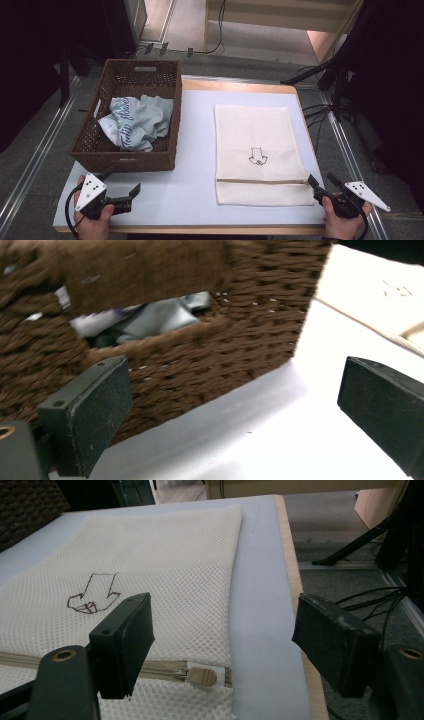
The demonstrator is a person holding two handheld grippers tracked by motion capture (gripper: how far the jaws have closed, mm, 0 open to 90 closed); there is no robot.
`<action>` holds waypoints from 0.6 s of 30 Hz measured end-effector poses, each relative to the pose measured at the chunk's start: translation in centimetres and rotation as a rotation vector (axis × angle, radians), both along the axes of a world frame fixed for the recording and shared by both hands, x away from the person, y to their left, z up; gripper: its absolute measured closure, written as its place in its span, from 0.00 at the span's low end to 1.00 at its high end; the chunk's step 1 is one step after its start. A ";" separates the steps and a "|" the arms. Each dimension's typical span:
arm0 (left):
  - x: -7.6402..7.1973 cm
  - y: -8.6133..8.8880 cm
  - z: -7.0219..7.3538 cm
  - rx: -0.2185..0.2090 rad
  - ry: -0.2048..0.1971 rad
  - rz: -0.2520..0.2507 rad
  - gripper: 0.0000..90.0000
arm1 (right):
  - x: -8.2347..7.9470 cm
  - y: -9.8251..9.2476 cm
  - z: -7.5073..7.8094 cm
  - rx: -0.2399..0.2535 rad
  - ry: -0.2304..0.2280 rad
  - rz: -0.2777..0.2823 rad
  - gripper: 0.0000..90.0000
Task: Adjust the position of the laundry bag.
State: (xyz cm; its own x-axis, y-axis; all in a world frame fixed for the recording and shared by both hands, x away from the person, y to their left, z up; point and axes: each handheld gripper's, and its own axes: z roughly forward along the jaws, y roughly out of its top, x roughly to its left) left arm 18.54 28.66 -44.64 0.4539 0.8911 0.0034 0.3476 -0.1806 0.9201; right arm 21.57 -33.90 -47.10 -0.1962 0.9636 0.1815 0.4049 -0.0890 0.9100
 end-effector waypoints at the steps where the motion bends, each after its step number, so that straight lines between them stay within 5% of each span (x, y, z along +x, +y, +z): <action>1: -0.2 -0.2 0.1 0.003 -0.001 0.000 0.02 | 0.0 0.0 0.0 0.000 0.000 0.000 0.28; 4: -0.3 -0.7 0.3 -0.028 0.001 -0.001 0.02 | -0.1 0.0 0.0 0.003 0.011 -0.003 0.30; 10: -0.1 -3.6 0.6 0.012 -0.016 -0.011 0.04 | 0.3 0.2 -0.3 -0.027 0.027 -0.025 0.31; 15: 0.2 -6.0 0.5 0.000 -0.003 -0.070 0.04 | 0.1 0.3 0.1 -0.015 0.029 -0.042 0.34; 18: 0.4 -7.9 0.4 0.029 0.003 -0.113 0.04 | 0.3 0.1 0.5 -0.003 0.027 -0.039 0.37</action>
State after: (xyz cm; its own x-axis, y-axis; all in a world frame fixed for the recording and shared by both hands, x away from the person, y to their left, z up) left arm 18.92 20.76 -44.24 0.5514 0.8338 0.0265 0.3265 -0.2449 0.9129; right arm 21.88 -33.80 -46.59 -0.1534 0.9710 0.1835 0.4257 -0.1026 0.8990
